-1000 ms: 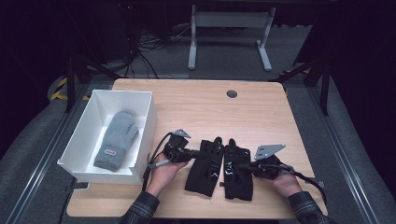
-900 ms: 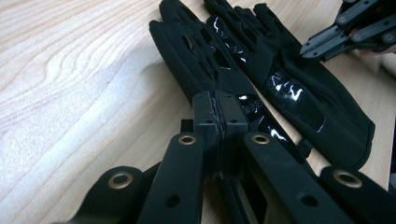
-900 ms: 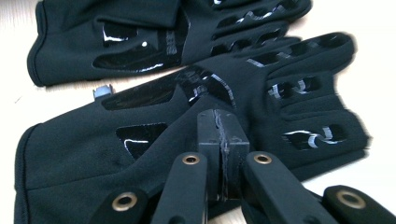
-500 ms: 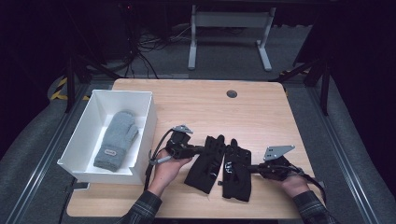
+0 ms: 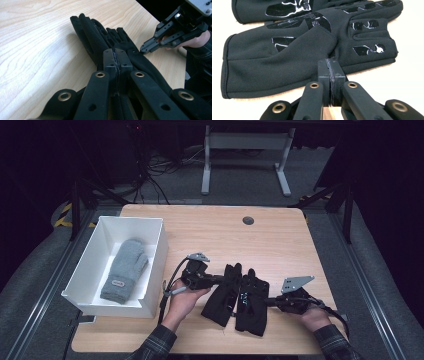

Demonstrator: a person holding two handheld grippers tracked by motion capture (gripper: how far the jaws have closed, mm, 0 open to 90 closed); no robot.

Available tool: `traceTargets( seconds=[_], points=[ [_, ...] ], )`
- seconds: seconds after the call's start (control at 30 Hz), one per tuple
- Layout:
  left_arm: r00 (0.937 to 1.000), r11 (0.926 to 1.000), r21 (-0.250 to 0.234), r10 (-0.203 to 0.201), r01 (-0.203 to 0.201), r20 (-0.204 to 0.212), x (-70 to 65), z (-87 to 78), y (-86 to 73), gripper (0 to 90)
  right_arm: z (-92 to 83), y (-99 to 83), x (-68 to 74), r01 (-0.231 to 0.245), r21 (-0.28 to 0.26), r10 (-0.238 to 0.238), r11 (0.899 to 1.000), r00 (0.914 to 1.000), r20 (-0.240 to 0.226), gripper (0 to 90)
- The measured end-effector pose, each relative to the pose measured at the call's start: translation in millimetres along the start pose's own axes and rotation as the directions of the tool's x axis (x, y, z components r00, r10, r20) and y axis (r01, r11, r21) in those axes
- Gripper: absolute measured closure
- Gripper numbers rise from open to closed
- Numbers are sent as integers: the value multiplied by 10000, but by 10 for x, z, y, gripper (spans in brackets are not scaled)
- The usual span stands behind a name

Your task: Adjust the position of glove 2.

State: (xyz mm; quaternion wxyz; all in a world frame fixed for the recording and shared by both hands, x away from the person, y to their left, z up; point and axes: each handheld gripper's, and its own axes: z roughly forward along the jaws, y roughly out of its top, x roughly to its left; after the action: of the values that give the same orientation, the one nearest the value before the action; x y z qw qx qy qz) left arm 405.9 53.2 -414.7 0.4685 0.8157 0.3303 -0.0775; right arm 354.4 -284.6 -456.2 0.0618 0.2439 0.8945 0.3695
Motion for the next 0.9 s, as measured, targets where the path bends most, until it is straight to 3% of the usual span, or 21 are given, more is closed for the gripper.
traceTargets(
  seconds=[0.33,0.6,0.9],
  points=[
    [9982,9996,-249,118,-104,593,-100,117,169,892,125,93,24,9,-138,-14,9999,9993,-372,900],
    [9951,9996,168,223,-240,958,-263,360,194,893,214,183,38,176,-144,-181,9997,9990,-401,900],
    [9935,9980,605,85,-154,1137,-344,709,159,892,255,216,17,160,-178,-166,9997,9992,-368,900]
  ],
)
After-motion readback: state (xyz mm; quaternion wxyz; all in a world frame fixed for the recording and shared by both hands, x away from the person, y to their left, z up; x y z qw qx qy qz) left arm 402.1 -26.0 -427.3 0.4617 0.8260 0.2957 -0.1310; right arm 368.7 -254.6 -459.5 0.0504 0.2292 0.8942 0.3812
